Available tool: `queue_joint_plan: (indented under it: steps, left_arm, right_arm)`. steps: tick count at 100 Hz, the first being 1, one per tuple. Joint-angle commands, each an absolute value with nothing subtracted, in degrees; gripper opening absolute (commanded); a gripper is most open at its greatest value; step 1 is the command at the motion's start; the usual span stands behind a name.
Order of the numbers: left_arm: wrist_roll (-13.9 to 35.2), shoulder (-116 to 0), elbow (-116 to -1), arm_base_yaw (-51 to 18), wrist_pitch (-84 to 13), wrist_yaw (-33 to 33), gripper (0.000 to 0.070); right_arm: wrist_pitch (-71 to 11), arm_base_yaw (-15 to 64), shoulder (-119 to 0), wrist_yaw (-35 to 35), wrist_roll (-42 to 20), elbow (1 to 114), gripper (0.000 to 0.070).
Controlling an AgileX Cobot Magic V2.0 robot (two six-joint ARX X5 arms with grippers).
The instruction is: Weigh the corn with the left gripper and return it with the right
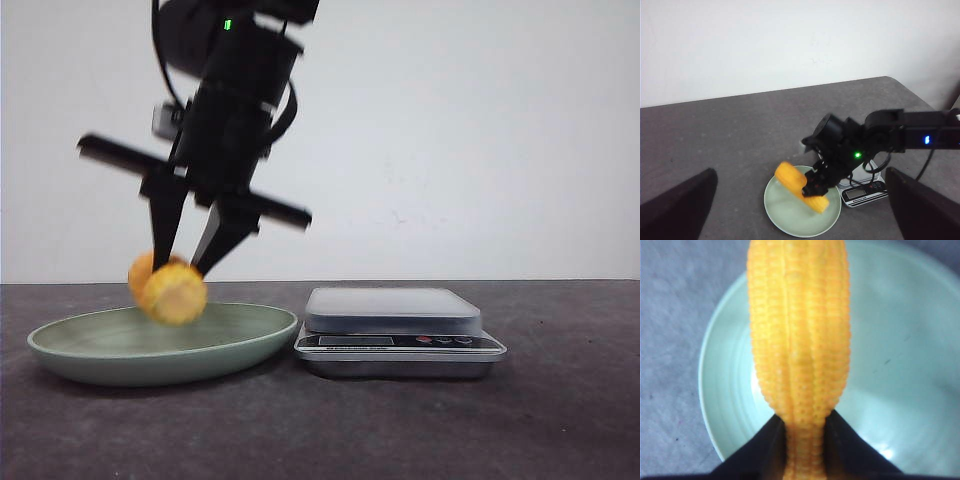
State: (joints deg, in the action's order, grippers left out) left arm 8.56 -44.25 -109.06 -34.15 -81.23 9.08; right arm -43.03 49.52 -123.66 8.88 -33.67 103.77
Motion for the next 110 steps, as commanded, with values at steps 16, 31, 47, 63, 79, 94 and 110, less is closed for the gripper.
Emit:
queue_joint_plan:
  steps: [16, 31, 47, 63, 79, 94, 110]
  left_arm:
    - [8.7, -44.9, -110.2, -34.5, -82.9, 9.2, 0.0700]
    - [8.6, -44.9, -110.2, -34.5, -82.9, 9.2, 0.0700]
    - [8.6, -44.9, -110.2, -34.5, -82.9, 9.2, 0.0700]
    - [8.6, -44.9, -110.2, -34.5, -82.9, 9.2, 0.0700]
    - [8.6, -44.9, -110.2, -34.5, -82.9, 10.6, 0.0700]
    - [8.8, -44.9, -110.2, -34.5, -82.9, 12.7, 0.0700]
    - [9.8, -44.9, -110.2, -34.5, -82.7, 15.7, 0.0700]
  right_arm:
    - [-42.0, 50.6, -125.2, 9.0, -36.5, 105.0, 0.0279]
    - [-42.2, 50.6, -125.1, 8.6, -36.0, 105.0, 0.0548]
    - [-42.1, 50.6, -123.7, 6.4, -34.0, 105.1, 0.0548]
    - [-42.3, 50.6, -117.6, -2.0, -32.1, 105.1, 0.0547]
    - [-42.3, 52.1, -107.9, -11.1, -26.3, 105.1, 0.0506]
    - [-42.0, 55.6, -97.7, -21.0, -15.5, 105.1, 0.0042]
    - [-42.3, 60.4, -88.5, -29.1, -3.8, 105.0, 0.0010]
